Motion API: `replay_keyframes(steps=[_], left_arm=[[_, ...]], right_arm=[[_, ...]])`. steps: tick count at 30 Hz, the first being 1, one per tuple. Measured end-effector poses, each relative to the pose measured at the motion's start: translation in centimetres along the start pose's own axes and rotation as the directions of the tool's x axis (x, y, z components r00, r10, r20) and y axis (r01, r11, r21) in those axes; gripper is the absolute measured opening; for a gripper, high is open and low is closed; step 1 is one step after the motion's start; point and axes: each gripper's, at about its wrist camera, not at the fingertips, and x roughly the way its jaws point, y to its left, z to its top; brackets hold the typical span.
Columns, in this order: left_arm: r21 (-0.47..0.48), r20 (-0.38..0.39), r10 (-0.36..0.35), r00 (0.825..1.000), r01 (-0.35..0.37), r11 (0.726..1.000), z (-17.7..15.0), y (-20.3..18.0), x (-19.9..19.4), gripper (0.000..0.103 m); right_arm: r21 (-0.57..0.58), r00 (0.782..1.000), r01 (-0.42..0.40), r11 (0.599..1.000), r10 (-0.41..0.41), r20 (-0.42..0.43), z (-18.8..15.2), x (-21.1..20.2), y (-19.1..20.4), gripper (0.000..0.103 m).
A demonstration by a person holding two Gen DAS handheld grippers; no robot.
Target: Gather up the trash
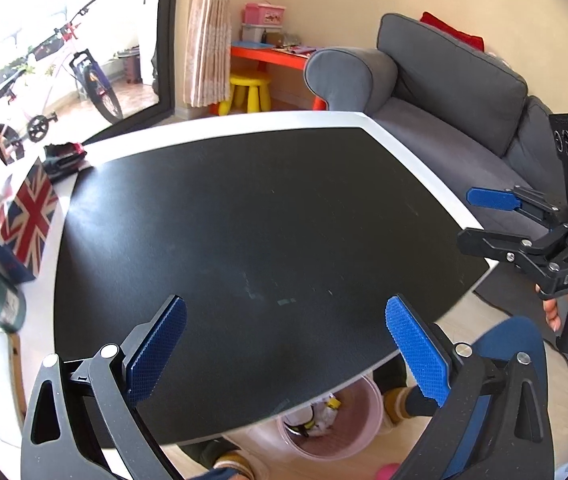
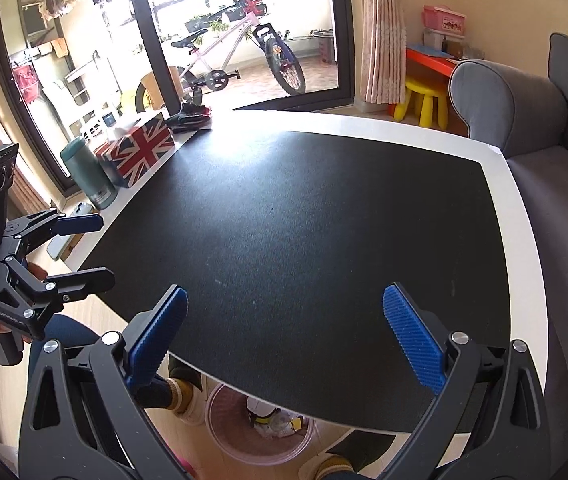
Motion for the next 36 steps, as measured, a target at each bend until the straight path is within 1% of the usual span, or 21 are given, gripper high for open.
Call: replay_keyframes(steps=[3, 4, 6, 8, 17, 20, 21, 23, 24, 30, 36], left_arm=[[-0.012, 0.004, -0.033, 0.999, 0.033, 0.999, 0.7, 0.5, 0.4, 0.096], [-0.008, -0.002, -0.029, 1.000, 0.029, 1.000, 0.9, 0.6, 0.6, 0.096], [0.007, -0.011, 0.009, 1.000, -0.009, 1.000, 1.0, 0.5, 1.0, 0.096], [0.010, -0.016, 0.017, 1.000, -0.017, 1.000, 1.2, 0.5, 1.2, 0.097], [-0.051, -0.021, -0.037, 0.999, 0.036, 0.998, 1.7, 1.4, 1.6, 0.097], [-0.053, -0.001, 0.029, 1.000, -0.029, 0.998, 1.6, 1.5, 1.4, 0.097], [-0.055, 0.000, 0.028, 1.000, -0.028, 0.998, 1.6, 1.5, 1.4, 0.097], [-0.073, 0.002, -0.003, 1.000, 0.003, 0.997, 1.5, 1.7, 1.4, 0.097], [-0.081, 0.008, -0.006, 1.000, 0.007, 0.997, 1.5, 1.8, 1.4, 0.097], [-0.078, 0.004, 0.011, 1.000, -0.011, 0.997, 1.6, 1.9, 1.6, 0.097], [-0.075, 0.007, 0.012, 1.000, -0.011, 0.997, 1.8, 2.0, 1.5, 0.097]], right_arm=[[0.002, 1.000, -0.008, 1.000, 0.008, 0.001, 0.6, 0.3, -0.1, 0.097], [0.003, 1.000, -0.007, 1.000, 0.007, 0.001, 0.8, 0.3, -0.2, 0.097], [0.002, 1.000, -0.010, 1.000, 0.010, 0.002, 1.1, 0.5, -0.3, 0.097], [0.000, 1.000, -0.009, 1.000, 0.009, 0.003, 1.2, 0.5, -0.2, 0.097], [-0.011, 1.000, -0.003, 1.000, 0.003, 0.003, 1.6, 0.9, -0.1, 0.097], [-0.014, 1.000, -0.004, 1.000, 0.004, -0.002, 1.6, 1.1, 0.0, 0.097], [-0.016, 1.000, -0.004, 1.000, 0.004, -0.004, 1.6, 1.2, 0.1, 0.097], [-0.016, 1.000, -0.006, 1.000, 0.006, -0.010, 1.6, 1.3, 0.1, 0.097], [-0.017, 1.000, -0.006, 1.000, 0.006, -0.011, 1.6, 1.4, 0.0, 0.097], [-0.014, 1.000, -0.005, 1.000, 0.004, -0.015, 1.7, 1.7, 0.1, 0.097], [-0.013, 1.000, -0.005, 1.000, 0.005, -0.016, 1.7, 1.8, 0.1, 0.097]])
